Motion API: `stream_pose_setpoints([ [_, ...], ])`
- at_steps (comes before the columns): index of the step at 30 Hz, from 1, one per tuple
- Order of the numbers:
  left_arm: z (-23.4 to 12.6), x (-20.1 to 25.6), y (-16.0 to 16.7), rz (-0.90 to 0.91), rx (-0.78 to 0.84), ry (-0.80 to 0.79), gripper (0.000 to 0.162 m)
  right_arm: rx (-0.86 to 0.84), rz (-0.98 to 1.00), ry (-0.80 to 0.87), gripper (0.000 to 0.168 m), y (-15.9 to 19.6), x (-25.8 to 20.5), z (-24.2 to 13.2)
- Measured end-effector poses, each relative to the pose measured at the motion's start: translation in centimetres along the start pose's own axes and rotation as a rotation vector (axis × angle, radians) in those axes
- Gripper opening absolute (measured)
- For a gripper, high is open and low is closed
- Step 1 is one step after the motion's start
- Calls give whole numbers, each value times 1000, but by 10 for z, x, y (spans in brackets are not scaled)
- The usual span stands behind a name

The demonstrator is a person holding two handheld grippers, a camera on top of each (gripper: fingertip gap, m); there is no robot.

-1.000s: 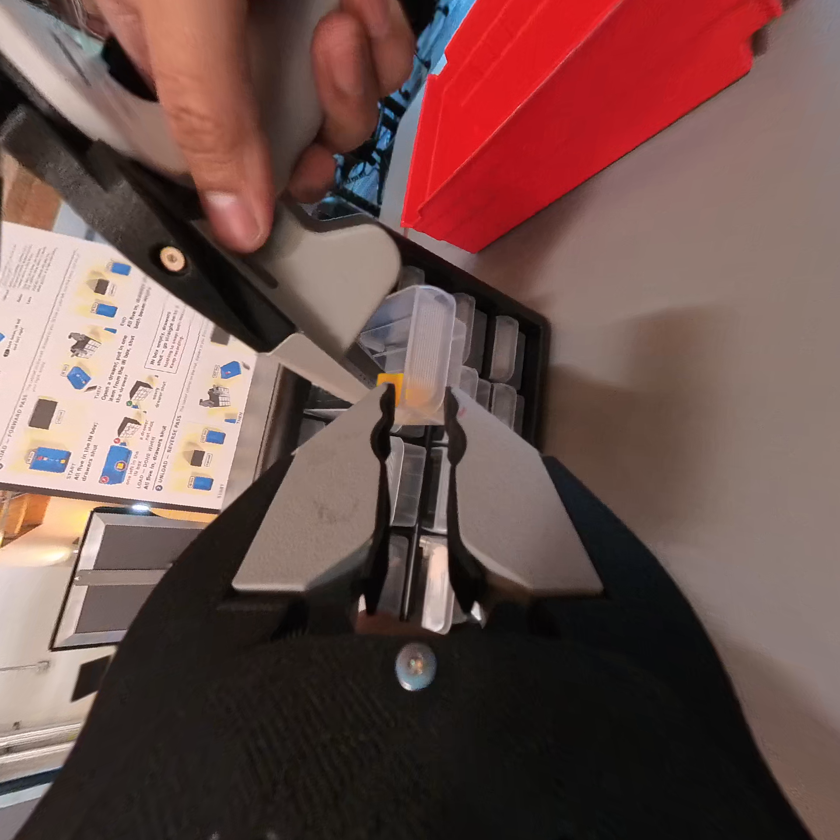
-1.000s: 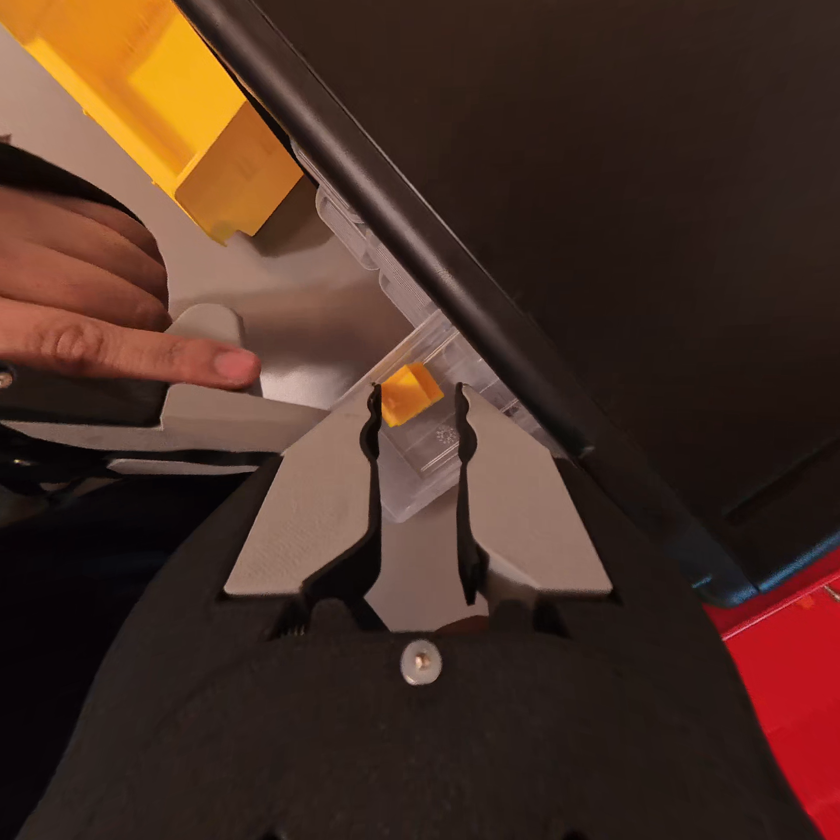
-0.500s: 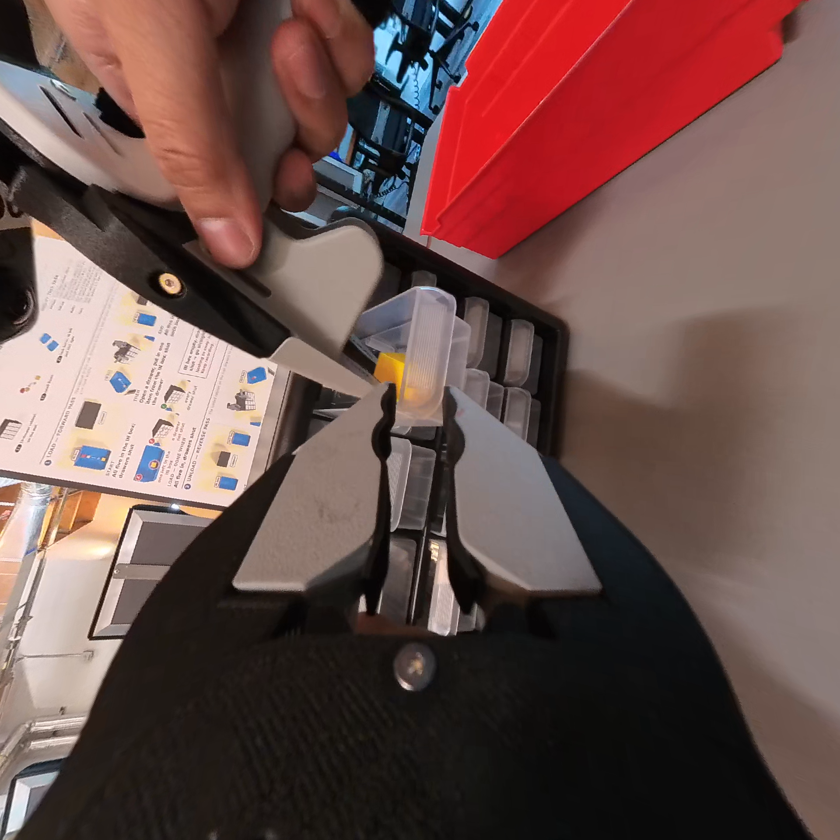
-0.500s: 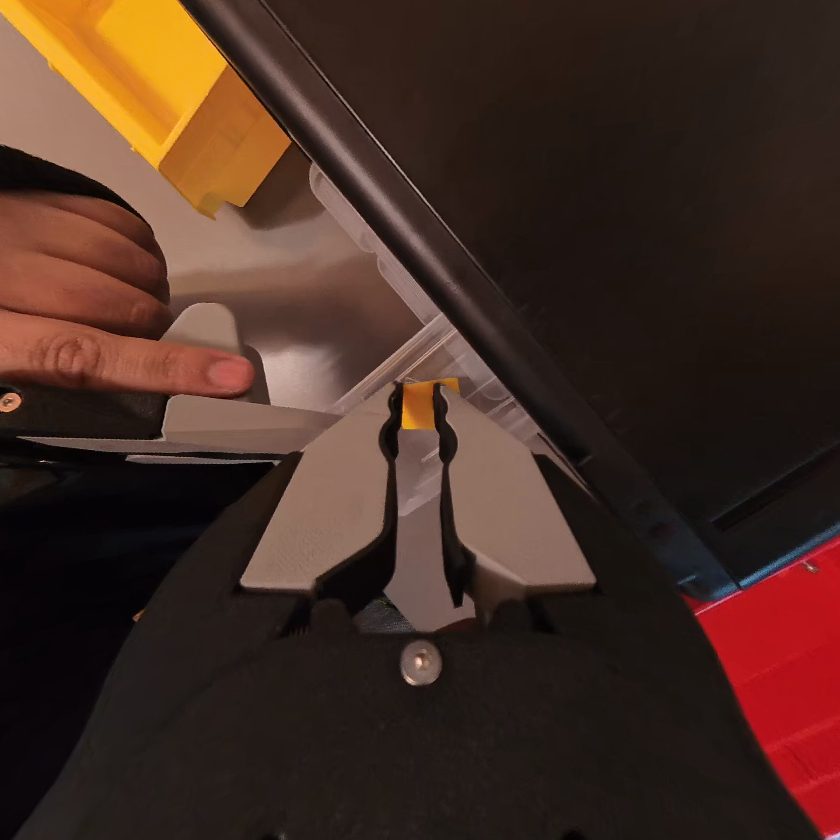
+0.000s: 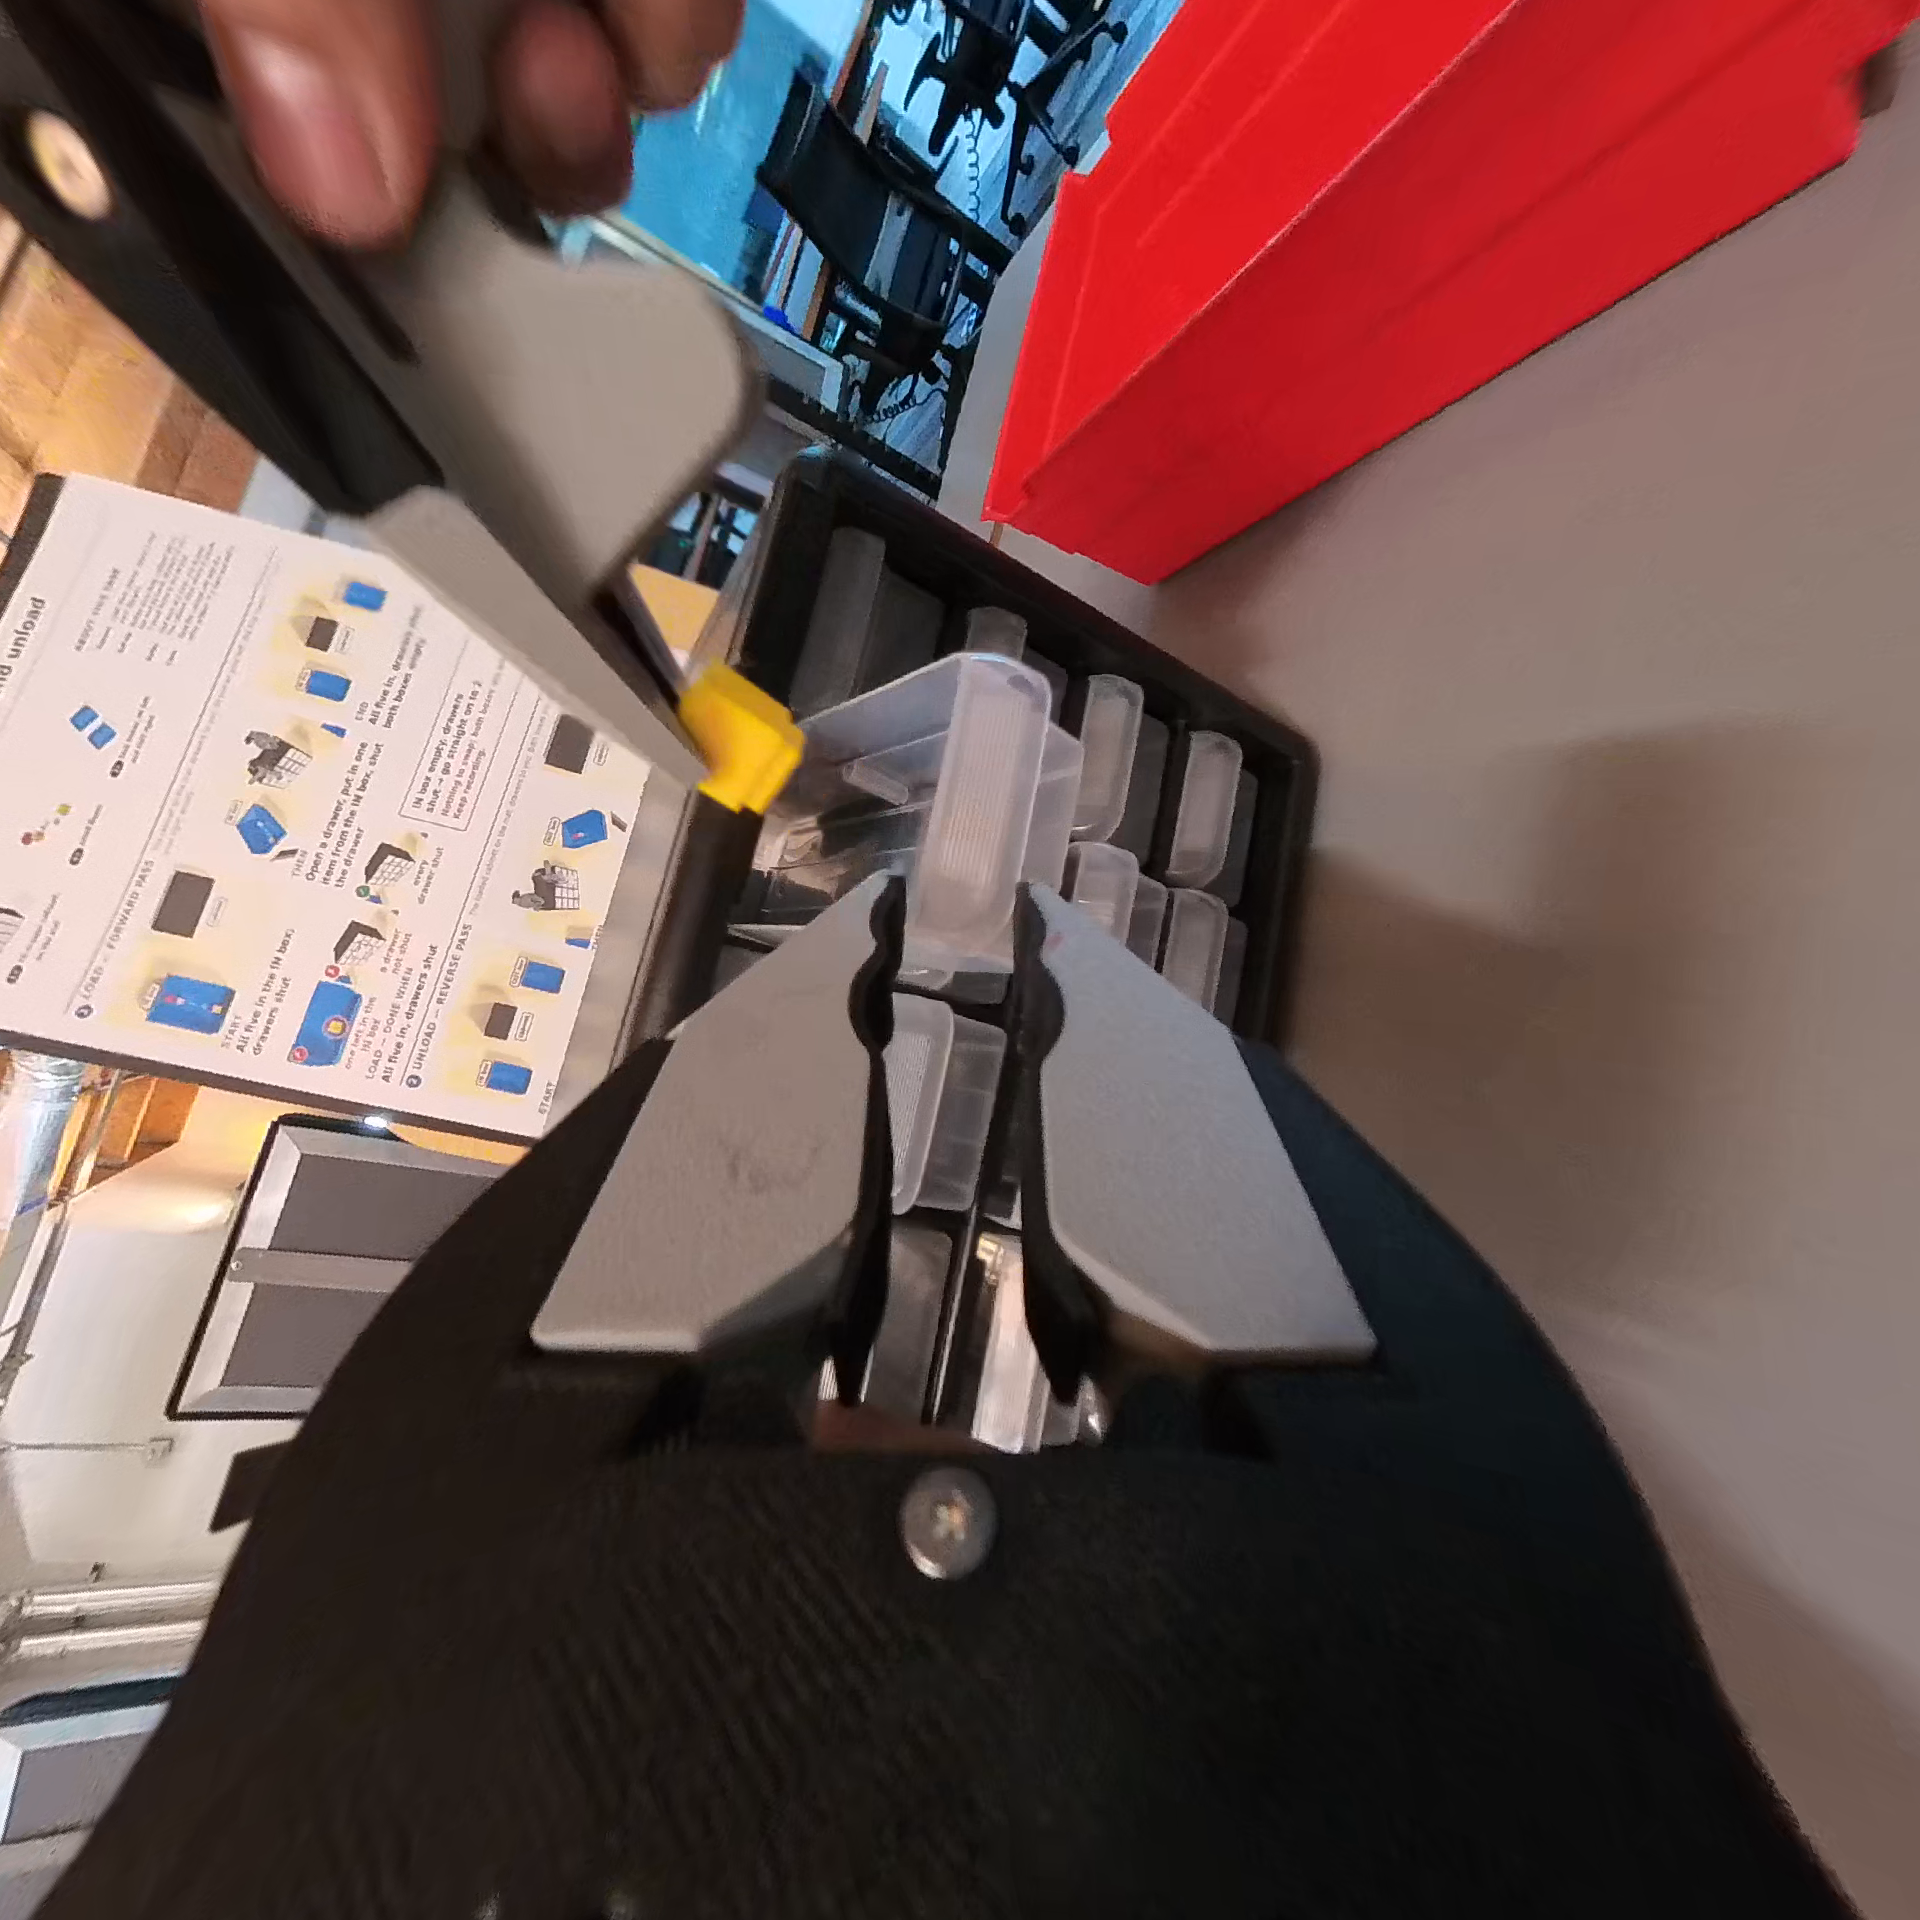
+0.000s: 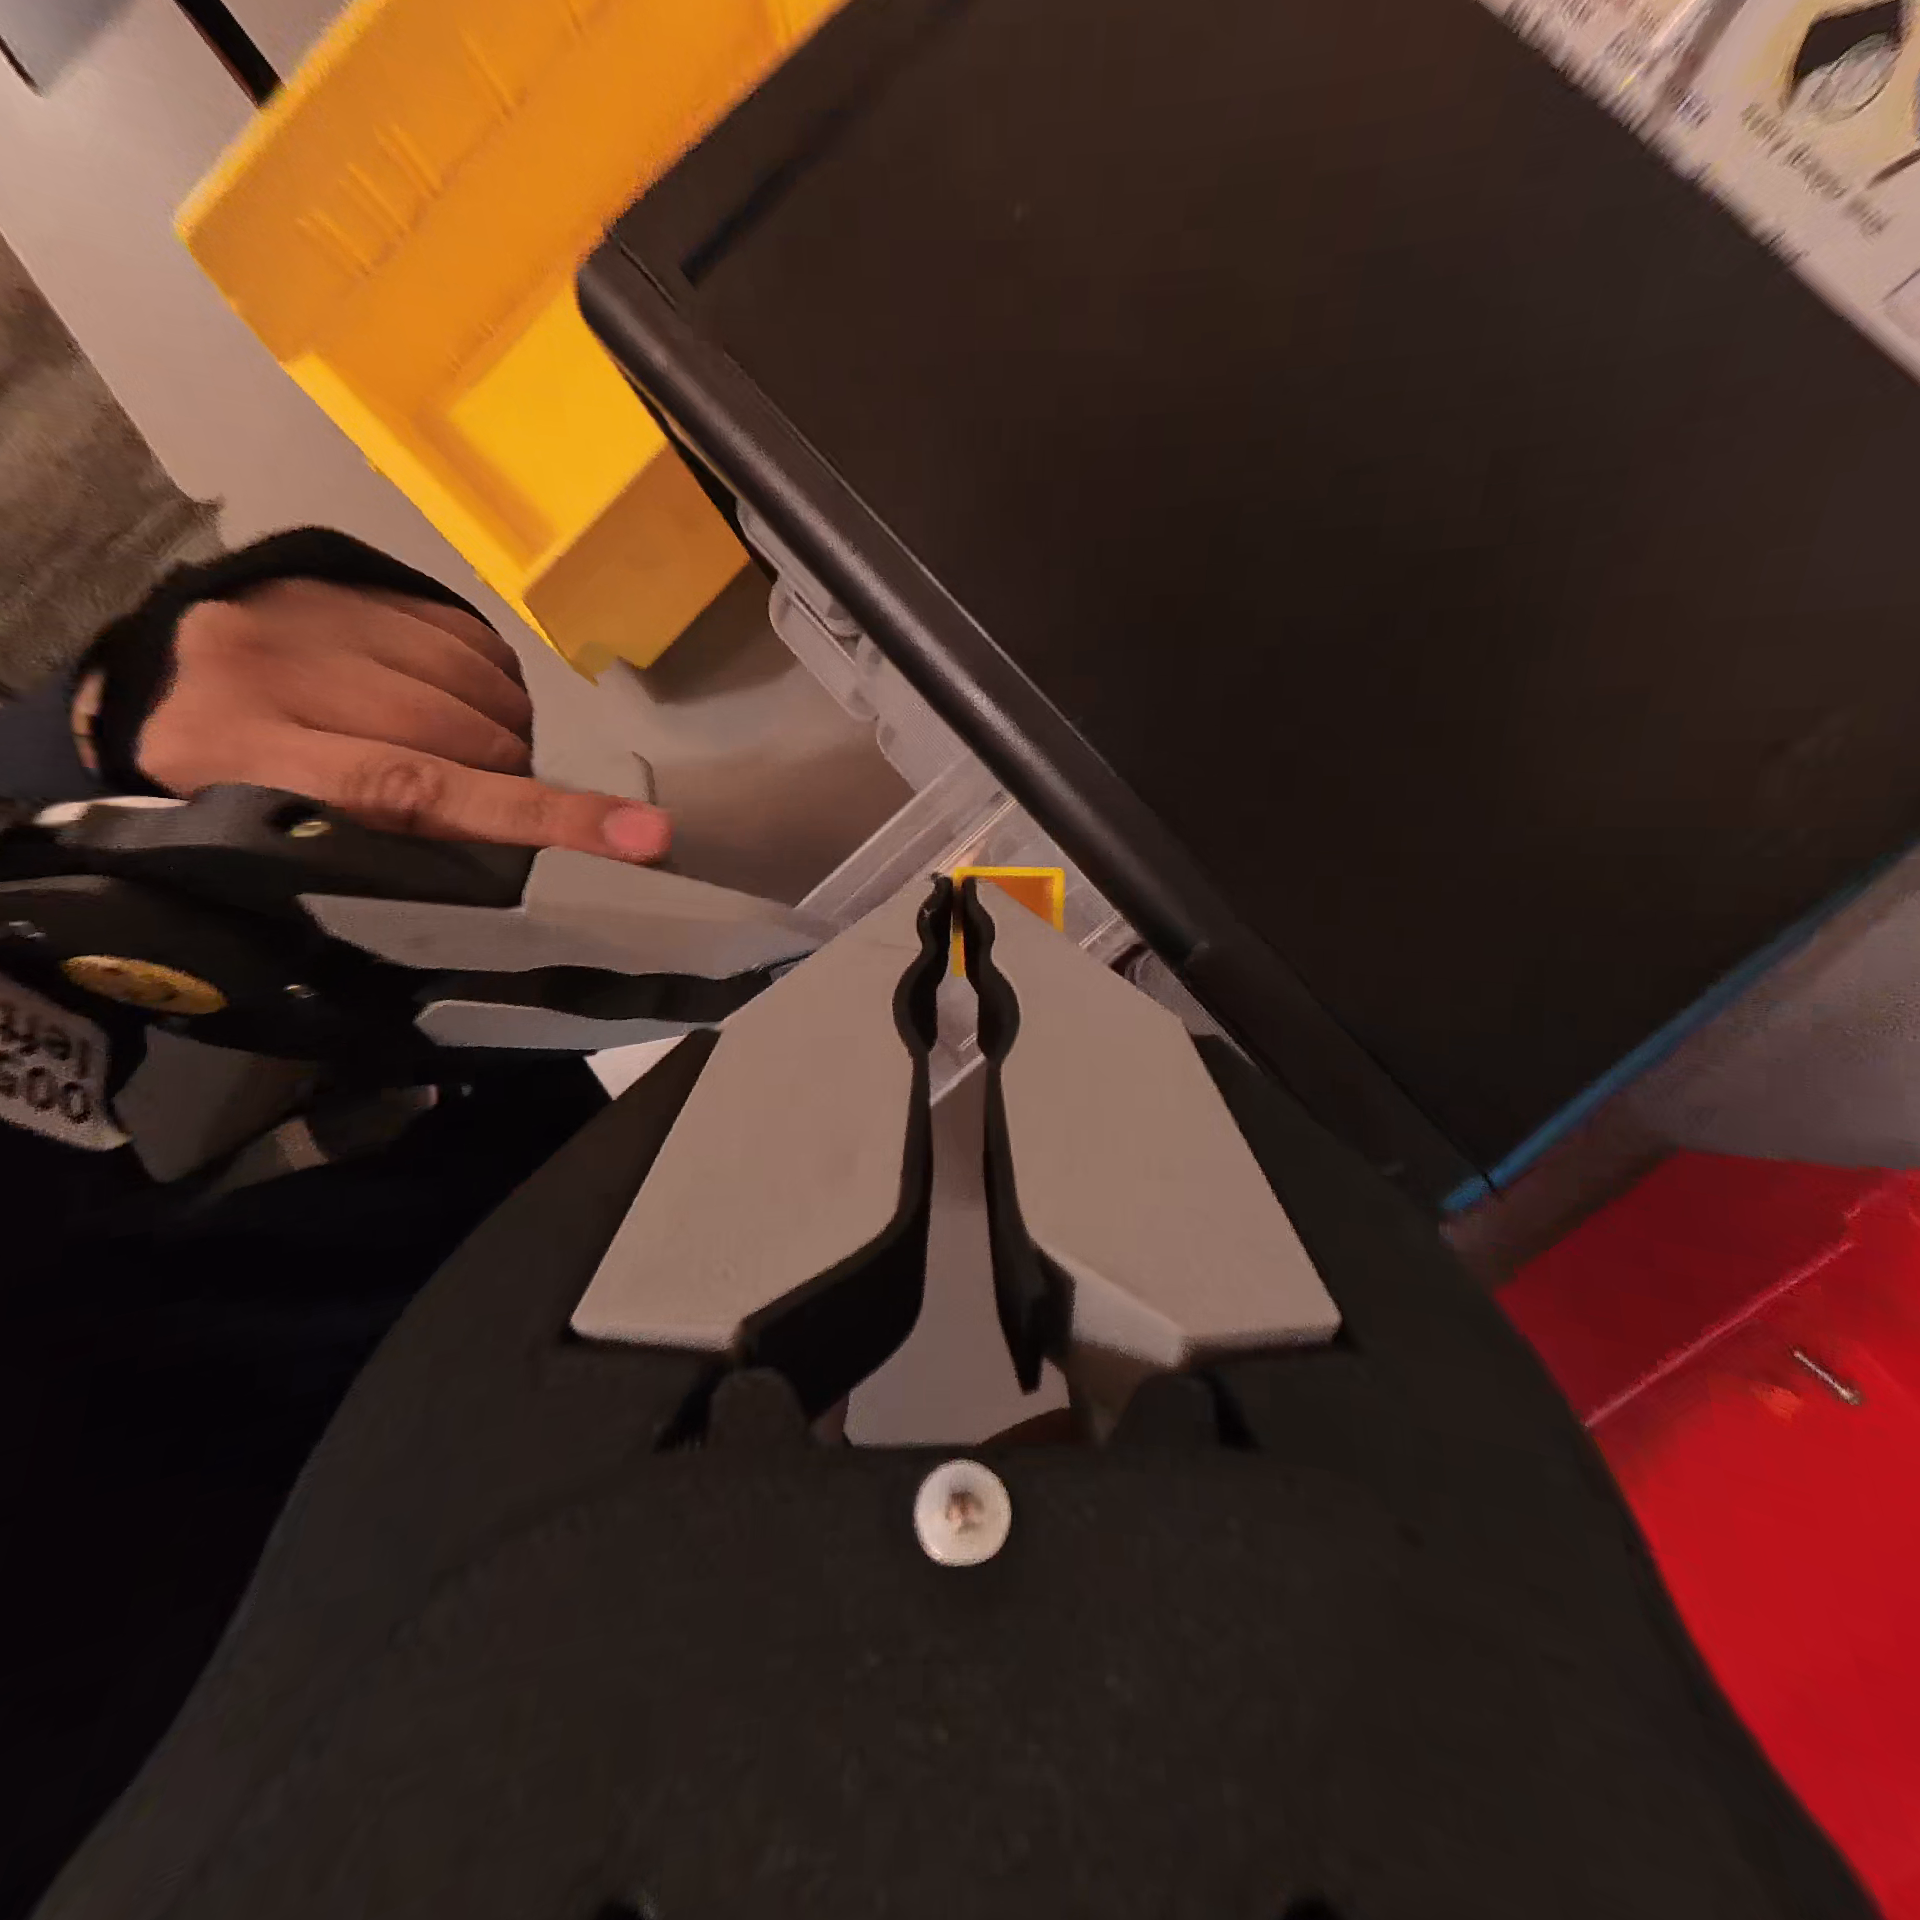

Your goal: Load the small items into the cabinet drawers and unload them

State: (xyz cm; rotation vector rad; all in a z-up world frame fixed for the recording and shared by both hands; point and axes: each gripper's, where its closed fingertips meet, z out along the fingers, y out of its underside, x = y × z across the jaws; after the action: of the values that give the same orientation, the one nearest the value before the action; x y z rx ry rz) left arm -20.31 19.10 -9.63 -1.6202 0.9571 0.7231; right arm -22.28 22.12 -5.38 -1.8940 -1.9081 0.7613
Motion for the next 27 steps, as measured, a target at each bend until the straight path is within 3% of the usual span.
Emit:
stream_pose_setpoints([
  [4, 8, -11, 4, -37, -32, -41, 20, 94, 25, -8, 0, 0, 6, -29],
  [7, 15, -35, 11, -74, -82, -181, 19, 141, 60, -14, 0, 9, 16, -44],
  [10, 18, -43, 14, -98, -128, -240, 31, 168, 94, -29, 0, 23, 25, -54],
  [13, 19, -43, 13, -119, -145, -231, 73, 176, 116, -40, 0, 40, 33, -59],
  [15, 23, -42, 17, -132, -186, -190, 89, 182, 131, -44, 0, 50, 39, -63],
  [19, 34, -39, 24, -150, -220, -54, 86, 200, 154, -59, 0, 68, 46, -73],
  [21, 36, -33, 22, -235, -201, 70, 92, 203, 159, -61, 0, 78, 50, -79],
  [24, 33, -39, 15, -374, -164, 186, 85, 210, 173, -57, 0, 95, 57, -89],
  [26, 34, -48, 16, -395, -167, 192, 74, 225, 189, -56, 0, 104, 62, -97],
  [27, 36, -51, 19, -383, -185, 186, 77, 236, 197, -58, 0, 108, 64, -101],
])
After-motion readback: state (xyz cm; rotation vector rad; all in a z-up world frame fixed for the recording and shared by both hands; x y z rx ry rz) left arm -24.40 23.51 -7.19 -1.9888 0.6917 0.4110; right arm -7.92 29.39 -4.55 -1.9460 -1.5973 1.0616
